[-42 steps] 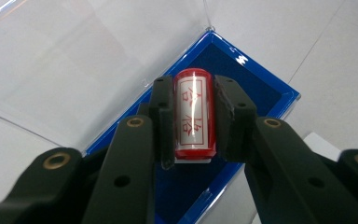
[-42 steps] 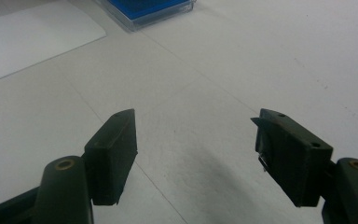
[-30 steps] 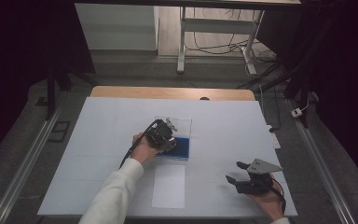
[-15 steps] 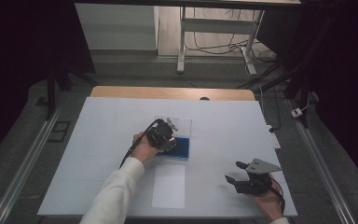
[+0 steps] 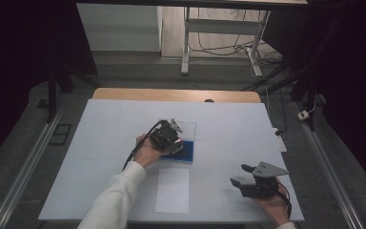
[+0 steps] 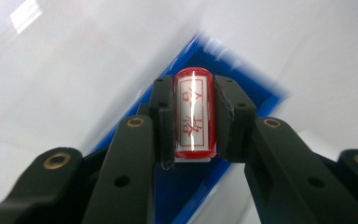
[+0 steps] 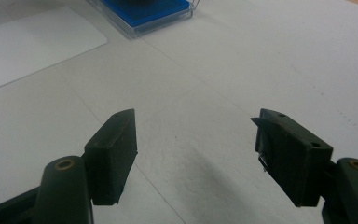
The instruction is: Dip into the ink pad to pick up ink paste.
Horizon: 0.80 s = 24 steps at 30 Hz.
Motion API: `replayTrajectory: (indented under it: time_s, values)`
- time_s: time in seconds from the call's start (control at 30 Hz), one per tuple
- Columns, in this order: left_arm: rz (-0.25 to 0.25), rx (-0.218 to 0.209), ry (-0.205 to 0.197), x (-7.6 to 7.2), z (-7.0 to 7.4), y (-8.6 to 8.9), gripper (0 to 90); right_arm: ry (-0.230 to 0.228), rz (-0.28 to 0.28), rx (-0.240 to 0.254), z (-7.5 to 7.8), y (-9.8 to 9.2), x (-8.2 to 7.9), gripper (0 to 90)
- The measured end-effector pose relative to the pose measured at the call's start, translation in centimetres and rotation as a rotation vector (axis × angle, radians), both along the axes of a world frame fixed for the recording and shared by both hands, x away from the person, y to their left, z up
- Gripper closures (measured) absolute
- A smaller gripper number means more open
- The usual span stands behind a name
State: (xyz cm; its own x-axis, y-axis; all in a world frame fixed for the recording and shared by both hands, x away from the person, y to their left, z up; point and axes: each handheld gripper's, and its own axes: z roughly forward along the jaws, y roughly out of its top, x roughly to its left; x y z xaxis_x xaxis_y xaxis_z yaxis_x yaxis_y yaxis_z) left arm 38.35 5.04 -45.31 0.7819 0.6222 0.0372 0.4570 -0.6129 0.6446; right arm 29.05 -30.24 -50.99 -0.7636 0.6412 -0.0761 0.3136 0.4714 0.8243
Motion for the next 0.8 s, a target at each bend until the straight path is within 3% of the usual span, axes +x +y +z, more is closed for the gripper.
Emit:
replayTrajectory:
  time_s: [0.03,0.07,0.13,0.2,0.47,0.8]
  values:
    - [0.000,0.000,0.000,0.0,0.0,0.0,70.5,0.005,0.000,0.004,0.0,0.0,0.0,29.1]
    - [0.002,0.000,-0.011,0.0,0.9,0.1,70.5,0.005,0.000,0.004,0.0,0.0,0.0,29.1]
    - [0.010,0.046,-0.027,0.1,1.6,0.2,70.5,0.007,-0.001,-0.003,-0.1,0.0,0.1,29.0]
    - [0.014,0.055,-0.021,0.2,1.7,0.5,70.5,0.007,0.003,-0.007,-0.1,0.0,0.1,29.0]
    - [0.034,0.064,0.022,0.5,0.8,1.5,70.4,0.012,0.002,-0.007,-0.1,0.1,0.0,29.0]
    - [0.009,0.115,0.074,1.3,-0.9,0.4,70.3,0.018,0.005,-0.008,-0.2,0.0,0.1,29.0]
